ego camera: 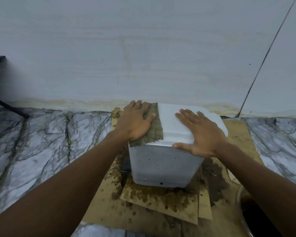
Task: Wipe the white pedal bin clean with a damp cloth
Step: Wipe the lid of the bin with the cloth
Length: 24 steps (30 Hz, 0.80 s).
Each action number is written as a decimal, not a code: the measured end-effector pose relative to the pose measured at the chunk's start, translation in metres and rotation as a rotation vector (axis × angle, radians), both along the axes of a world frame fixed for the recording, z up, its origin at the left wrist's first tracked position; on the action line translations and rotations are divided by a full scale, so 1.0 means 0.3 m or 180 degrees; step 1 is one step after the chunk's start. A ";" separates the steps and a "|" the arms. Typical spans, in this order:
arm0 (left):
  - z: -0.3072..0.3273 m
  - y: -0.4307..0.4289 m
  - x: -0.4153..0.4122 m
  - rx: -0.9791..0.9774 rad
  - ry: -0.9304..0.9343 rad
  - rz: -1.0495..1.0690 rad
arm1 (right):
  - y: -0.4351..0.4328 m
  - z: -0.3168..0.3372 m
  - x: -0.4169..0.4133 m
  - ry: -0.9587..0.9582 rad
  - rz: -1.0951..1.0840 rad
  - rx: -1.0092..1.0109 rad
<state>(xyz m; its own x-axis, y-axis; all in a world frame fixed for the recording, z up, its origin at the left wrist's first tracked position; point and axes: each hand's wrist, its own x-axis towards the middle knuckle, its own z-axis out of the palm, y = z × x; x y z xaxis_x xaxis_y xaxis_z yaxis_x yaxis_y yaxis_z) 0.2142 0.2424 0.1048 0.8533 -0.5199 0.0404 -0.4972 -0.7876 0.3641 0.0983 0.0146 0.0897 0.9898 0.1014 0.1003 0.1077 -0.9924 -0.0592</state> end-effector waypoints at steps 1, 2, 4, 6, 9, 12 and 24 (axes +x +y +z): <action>-0.007 0.005 -0.033 0.0027 -0.0034 0.0048 | -0.003 -0.004 -0.004 -0.0009 0.0005 0.0004; -0.014 0.003 -0.068 0.0101 -0.0117 0.0067 | -0.007 -0.007 -0.009 -0.0019 0.0003 0.0008; -0.019 -0.015 -0.134 0.0362 -0.0359 0.0018 | -0.013 -0.013 -0.017 -0.0043 -0.0011 0.0014; -0.024 -0.046 -0.169 0.0628 -0.0553 -0.0137 | -0.014 -0.014 -0.021 -0.0053 -0.0020 0.0019; -0.009 -0.097 -0.130 0.0703 -0.0491 -0.0497 | -0.011 -0.013 -0.019 -0.0062 -0.0012 0.0034; 0.019 -0.124 -0.028 0.0662 -0.0297 -0.0558 | -0.008 -0.014 -0.010 -0.0066 -0.0021 0.0041; -0.010 -0.006 -0.037 -0.0273 0.0341 0.0498 | 0.004 0.004 0.000 -0.0018 -0.0055 -0.0007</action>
